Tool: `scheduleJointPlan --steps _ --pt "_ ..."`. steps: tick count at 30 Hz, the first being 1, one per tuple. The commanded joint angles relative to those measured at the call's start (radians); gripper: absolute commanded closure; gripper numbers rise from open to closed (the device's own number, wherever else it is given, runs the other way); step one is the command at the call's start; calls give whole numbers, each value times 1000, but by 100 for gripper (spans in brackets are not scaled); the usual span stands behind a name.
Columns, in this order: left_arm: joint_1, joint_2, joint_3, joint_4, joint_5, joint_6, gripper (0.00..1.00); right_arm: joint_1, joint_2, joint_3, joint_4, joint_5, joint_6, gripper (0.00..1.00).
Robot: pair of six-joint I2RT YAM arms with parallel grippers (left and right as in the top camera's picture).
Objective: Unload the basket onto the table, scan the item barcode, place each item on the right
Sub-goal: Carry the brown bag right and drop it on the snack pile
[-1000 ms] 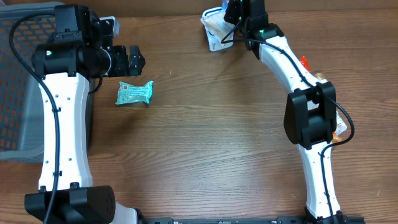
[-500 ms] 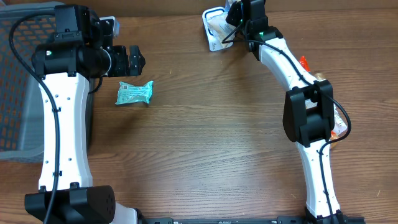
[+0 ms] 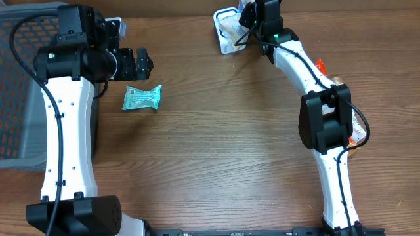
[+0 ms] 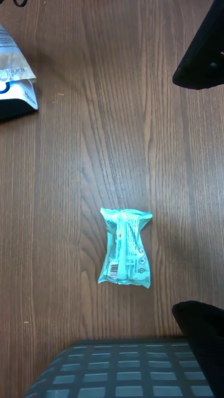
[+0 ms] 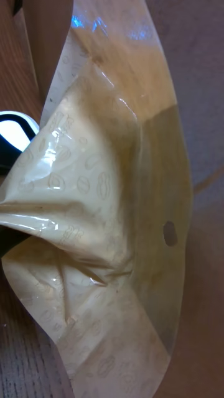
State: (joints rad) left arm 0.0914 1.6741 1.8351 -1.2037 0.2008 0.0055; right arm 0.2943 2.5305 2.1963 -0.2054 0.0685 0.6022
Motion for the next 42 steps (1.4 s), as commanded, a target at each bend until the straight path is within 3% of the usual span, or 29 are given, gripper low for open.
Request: scheduleJointPlan --steps 1,7,9,12,19,22,26,31,32,33,34,38,42 --pt "-6 -1 15 4 -2 -6 0 -2 -34 49 -35 -56 -29 96" --pt "-6 -1 15 4 -2 -6 0 -2 -215 90 -234 -63 -120 96" --pt "-6 -1 15 4 -2 -6 0 -4 -294 90 -322 -62 -156 92" --pt "-6 -1 15 4 -2 -6 0 -16 -412 90 -523 -49 -192 82" --pt "-6 -1 15 3 -2 -6 0 -111 -533 87 -1151 75 -180 78" --pt "-6 -1 15 4 -2 -5 0 -173 -521 26 -1287 105 -180 78" --pt "-6 -1 15 4 -2 -6 0 -255 -520 -146 -1290 103 -180 78" --pt "-6 -1 15 3 -2 -6 0 -330 -520 -391 -1165 104 -181 75" --pt "-6 -1 15 3 -2 -6 0 -339 -520 -425 -1143 105 -181 64" --pt "-6 -1 15 4 -2 -6 0 -352 -520 -465 -1117 108 -181 41" --pt "-6 -1 15 3 -2 -6 0 -360 -520 -489 -1100 112 -180 35" --pt "-6 -1 15 3 -2 -6 0 -404 -522 -508 -1079 115 -180 16" --pt "-6 -1 15 3 -2 -6 0 -427 -527 -431 -1115 114 -181 14"
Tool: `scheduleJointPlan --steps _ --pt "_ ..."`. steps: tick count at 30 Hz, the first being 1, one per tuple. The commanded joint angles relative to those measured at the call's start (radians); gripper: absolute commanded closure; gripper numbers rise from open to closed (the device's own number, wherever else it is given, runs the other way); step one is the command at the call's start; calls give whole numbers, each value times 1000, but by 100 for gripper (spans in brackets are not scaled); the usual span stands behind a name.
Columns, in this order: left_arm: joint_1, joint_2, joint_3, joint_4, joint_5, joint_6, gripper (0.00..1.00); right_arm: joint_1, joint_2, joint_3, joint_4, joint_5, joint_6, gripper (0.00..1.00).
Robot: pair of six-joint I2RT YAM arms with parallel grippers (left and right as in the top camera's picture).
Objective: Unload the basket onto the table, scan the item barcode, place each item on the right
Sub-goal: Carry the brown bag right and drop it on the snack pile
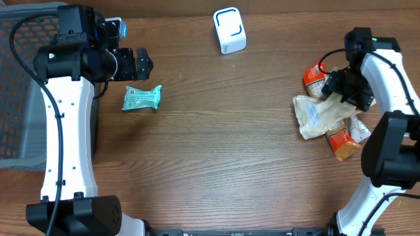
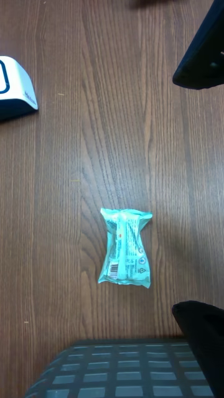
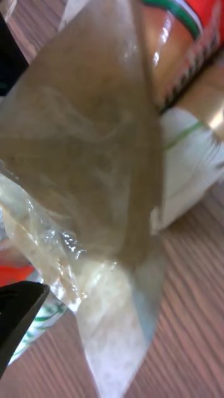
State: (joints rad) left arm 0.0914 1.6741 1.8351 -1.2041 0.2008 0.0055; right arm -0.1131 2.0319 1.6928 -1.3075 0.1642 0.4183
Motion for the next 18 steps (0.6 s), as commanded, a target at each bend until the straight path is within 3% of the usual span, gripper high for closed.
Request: scheduleJointPlan --steps 1,6,11,18 --pt "-6 -1 15 4 -2 -6 0 -20 -33 110 -29 18 2 13" --pt "-6 -1 15 4 -2 -6 0 -1 -46 335 -106 -16 -56 10" --pt "-6 -1 15 4 -2 -6 0 37 -46 526 -139 -119 -86 0" --pt "-6 -1 15 4 -2 -6 0 71 -17 545 43 -675 -76 0"
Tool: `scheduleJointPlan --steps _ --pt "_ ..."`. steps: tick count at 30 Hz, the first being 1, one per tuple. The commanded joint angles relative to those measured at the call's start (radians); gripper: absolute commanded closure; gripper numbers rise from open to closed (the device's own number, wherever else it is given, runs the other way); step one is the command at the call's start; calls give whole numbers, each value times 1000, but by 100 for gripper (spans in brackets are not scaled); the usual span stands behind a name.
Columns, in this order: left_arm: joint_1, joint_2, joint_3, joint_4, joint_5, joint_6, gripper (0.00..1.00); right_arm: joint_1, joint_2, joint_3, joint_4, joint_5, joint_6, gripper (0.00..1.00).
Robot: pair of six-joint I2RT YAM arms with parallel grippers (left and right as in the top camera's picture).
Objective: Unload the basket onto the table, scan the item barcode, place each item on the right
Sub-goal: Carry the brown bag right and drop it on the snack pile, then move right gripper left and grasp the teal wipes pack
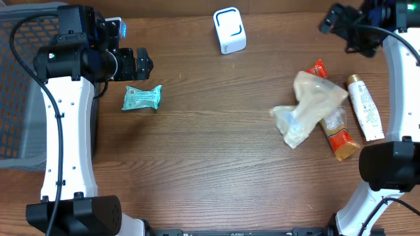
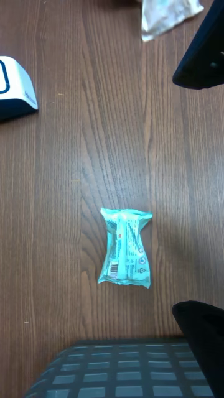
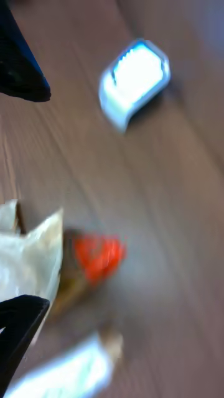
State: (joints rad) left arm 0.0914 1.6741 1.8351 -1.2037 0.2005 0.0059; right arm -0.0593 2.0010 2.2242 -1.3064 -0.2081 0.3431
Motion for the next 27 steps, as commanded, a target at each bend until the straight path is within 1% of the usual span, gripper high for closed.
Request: scheduleJointPlan --steps 1,3,7,11,17,19,23,27 --pt "-6 -1 15 3 -1 -6 0 34 25 13 64 -343 -1 0" --pt "-6 -1 15 4 -2 -6 1 81 47 13 105 -374 -18 0" --pt "-6 -1 15 3 -1 -6 0 206 90 13 188 -370 -42 0" --pt "-6 -1 15 3 -2 -6 0 360 144 13 328 -341 -34 0" --pt "-6 -1 15 4 -1 -6 0 560 284 14 532 -317 -31 0" --pt "-6 -1 15 4 -2 -6 0 612 332 14 584 -306 -57 0" --pt "-6 -1 15 3 -1 -6 0 706 414 14 660 -151 -130 0" --pt "-6 -1 15 4 -1 -6 0 769 476 14 702 -80 -221 0"
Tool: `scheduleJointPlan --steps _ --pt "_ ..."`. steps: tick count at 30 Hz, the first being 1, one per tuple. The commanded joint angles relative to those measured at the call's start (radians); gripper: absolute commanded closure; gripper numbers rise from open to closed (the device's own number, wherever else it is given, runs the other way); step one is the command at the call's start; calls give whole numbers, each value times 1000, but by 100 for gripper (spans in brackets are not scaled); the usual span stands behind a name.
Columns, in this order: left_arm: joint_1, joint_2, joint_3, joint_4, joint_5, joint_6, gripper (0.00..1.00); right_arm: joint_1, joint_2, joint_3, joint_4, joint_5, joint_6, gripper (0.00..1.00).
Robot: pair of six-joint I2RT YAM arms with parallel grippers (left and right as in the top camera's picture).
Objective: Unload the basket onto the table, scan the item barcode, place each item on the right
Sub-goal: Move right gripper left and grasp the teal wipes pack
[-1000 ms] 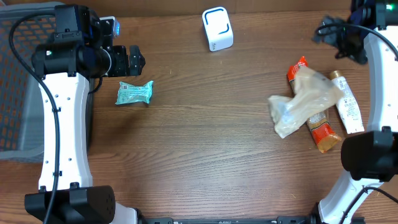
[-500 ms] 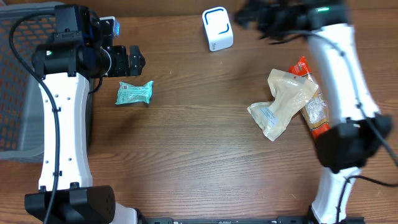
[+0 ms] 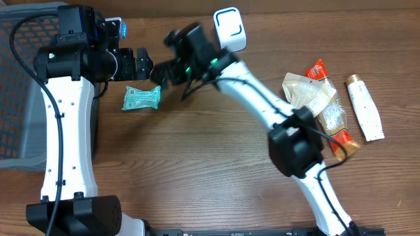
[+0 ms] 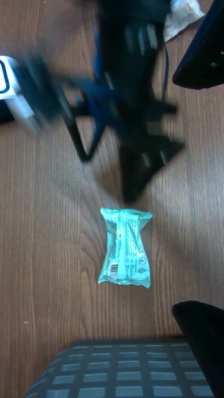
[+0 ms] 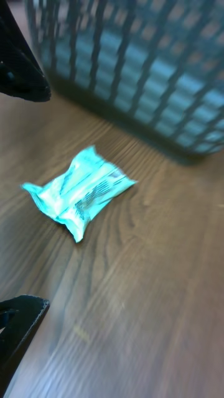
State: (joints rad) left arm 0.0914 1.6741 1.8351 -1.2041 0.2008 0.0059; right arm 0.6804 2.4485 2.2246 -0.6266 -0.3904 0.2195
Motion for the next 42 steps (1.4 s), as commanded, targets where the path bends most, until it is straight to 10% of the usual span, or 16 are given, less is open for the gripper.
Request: scheduleJointPlan --steps 1,23,29,36,42 --pt "-6 -1 15 4 -2 -6 0 40 42 13 29 121 -99 0" --pt "-6 -1 15 4 -2 -6 0 104 229 13 198 174 -146 20" --pt "-6 -1 15 4 -2 -6 0 106 236 13 195 47 -119 39" --pt "-6 -1 15 4 -2 -6 0 94 233 14 90 34 -84 90" --pt "-6 -1 15 4 -2 -6 1 37 186 14 -109 -61 -86 96"
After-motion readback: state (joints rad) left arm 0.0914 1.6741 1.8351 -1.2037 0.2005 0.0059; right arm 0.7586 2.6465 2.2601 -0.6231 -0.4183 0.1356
